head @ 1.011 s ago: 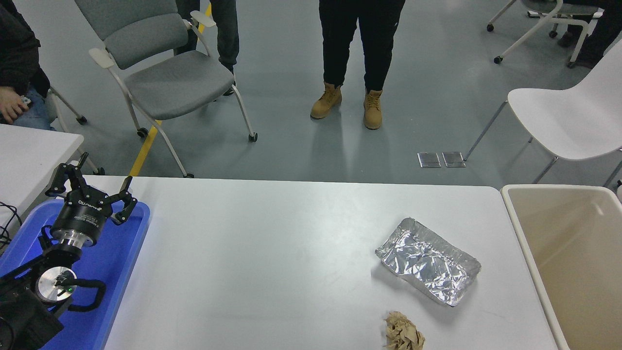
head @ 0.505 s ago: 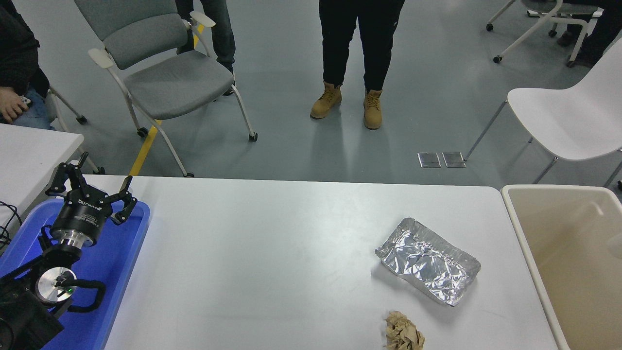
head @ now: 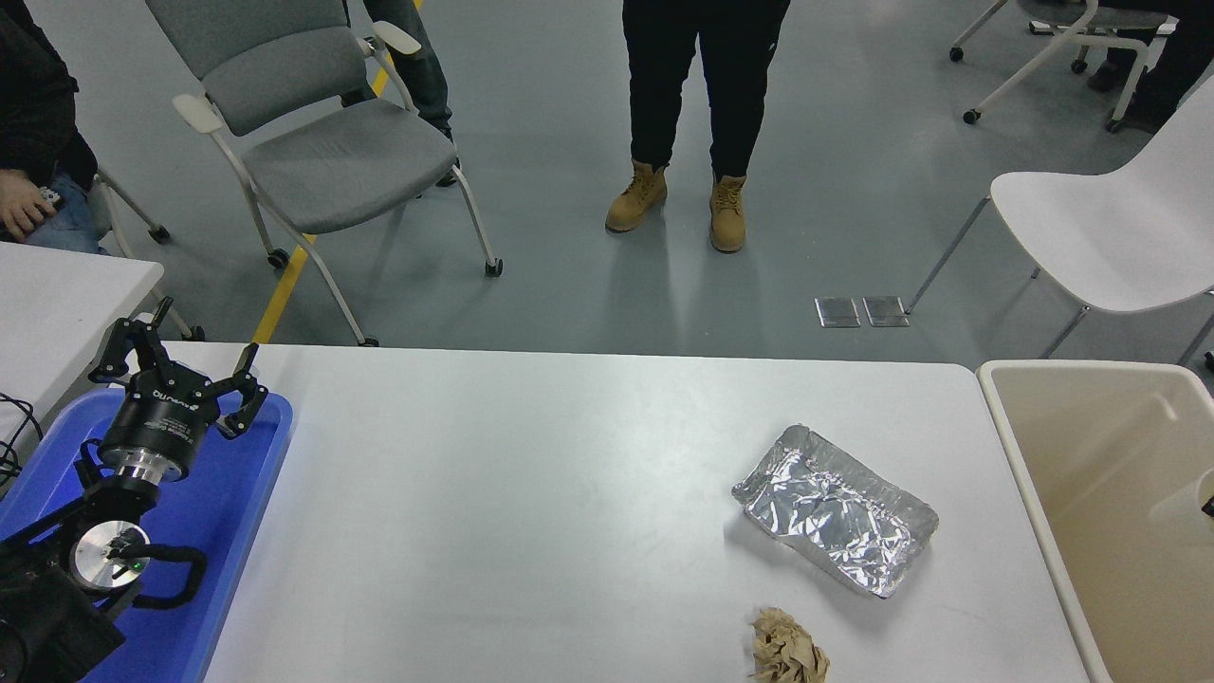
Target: Clean the table surface
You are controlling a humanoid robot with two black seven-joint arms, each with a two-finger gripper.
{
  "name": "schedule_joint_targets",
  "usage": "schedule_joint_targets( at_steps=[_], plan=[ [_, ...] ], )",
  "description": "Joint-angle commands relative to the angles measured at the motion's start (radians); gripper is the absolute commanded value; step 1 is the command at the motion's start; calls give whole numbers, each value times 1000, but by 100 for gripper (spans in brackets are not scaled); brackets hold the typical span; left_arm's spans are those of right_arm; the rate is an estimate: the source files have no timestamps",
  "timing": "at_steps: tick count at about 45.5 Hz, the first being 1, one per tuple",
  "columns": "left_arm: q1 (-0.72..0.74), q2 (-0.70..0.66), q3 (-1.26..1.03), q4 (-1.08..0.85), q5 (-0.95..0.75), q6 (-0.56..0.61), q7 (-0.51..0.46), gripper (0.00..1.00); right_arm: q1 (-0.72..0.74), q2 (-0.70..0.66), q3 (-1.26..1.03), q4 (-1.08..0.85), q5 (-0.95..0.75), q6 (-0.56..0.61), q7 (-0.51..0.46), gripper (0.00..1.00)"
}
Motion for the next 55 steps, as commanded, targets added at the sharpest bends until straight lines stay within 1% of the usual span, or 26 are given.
schedule_joint_targets(
  at_steps=[1, 29, 46, 49, 52, 55],
  plan=[
    [0, -1, 1, 0, 0, 0, 0, 100, -17, 29, -1, -1, -1, -6, 0, 0],
    [0, -1, 1, 0, 0, 0, 0, 100, -53, 99, -1, -3, -1, -46, -1, 0],
    [0, 1, 1, 0, 0, 0, 0, 100, -48, 101, 1, -8, -1, -72, -5, 0],
    [0, -1, 1, 0, 0, 0, 1, 100, -48, 101, -1, -20, -1, -111, -3, 29],
    [0, 1, 0, 0, 0, 0, 0, 100, -48, 101, -1, -20, -1, -150, -3, 51],
    [0, -1, 1, 0, 0, 0, 0, 100, -48, 101, 1, -20, 1, -187, -3, 75]
  ],
)
